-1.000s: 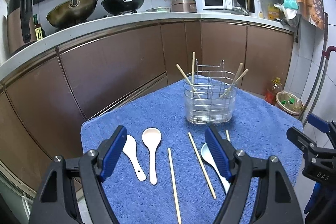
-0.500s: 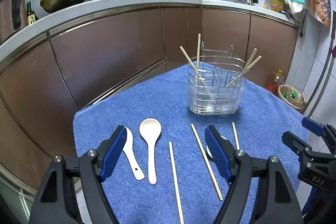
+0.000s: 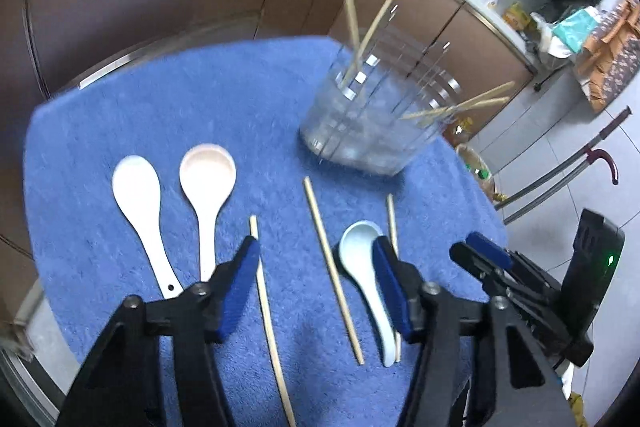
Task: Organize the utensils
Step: 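Lower the right tool onto a chopstick and close it while the left tool grasps another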
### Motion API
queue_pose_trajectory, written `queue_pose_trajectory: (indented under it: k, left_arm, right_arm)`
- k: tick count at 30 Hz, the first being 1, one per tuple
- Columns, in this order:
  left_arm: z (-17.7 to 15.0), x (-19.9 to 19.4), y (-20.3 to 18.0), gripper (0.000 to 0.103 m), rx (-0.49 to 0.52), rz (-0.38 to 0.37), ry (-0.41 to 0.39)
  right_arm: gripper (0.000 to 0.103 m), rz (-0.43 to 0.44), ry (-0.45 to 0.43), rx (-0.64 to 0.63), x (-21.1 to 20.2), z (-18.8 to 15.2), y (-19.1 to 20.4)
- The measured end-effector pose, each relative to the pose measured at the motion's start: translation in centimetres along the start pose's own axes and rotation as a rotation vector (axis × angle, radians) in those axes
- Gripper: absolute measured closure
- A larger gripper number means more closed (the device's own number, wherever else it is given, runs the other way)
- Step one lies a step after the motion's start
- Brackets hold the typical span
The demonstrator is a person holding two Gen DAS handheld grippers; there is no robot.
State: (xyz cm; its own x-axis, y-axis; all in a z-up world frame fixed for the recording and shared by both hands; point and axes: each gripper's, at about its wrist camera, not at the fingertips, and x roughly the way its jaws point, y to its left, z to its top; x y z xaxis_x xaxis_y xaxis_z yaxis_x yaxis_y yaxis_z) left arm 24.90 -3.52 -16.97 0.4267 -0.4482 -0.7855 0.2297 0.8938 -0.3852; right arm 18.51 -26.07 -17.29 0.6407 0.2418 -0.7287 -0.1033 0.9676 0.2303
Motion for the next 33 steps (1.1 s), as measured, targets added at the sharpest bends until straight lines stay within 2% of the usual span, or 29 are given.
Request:
queue_pose_trajectory:
  k: [3,7,11,17,23,25,33]
  left_arm:
    - [0.2,2.2,0.8,0.064,-0.027,0.039,0.063]
    - [0.7,4.8,1.5,0.07,-0.027,0.094,0.126]
    - [1.1,6.5,1.8,0.078,-0.022,0.129,0.163]
    - [0.9,8.4,2.7,0.09,-0.038,0.185,0.209]
    - [1.2,9.1,1.9,0.09,0.01,0.231,0.223]
    - [1.3,9.2,1.8,0.09,0.012,0.234,0.233]
    - [2.8,10.2,1.7,0.091,-0.001,0.232,0.286]
  right_arm:
    - [0.067,0.042,0.063,0.025,2.3,0.7,-0.3]
    - [0.078,0.051,0.136,0.068,5.2,2.2,-1.1]
    - [0.085,0.028,0.192,0.081,7.5,3.1,-1.4]
    - [0.09,-0.034,0.274,0.037,10.3,3.2,-0.4]
    - [0.092,-0.064,0.29,0.014,10.8,3.3,0.2]
    - [0.096,-0.072,0.299,0.01,11.0,3.4,0.3]
    - [0.096,-0.113,0.337,-0.04,11.5,4.1,1.2]
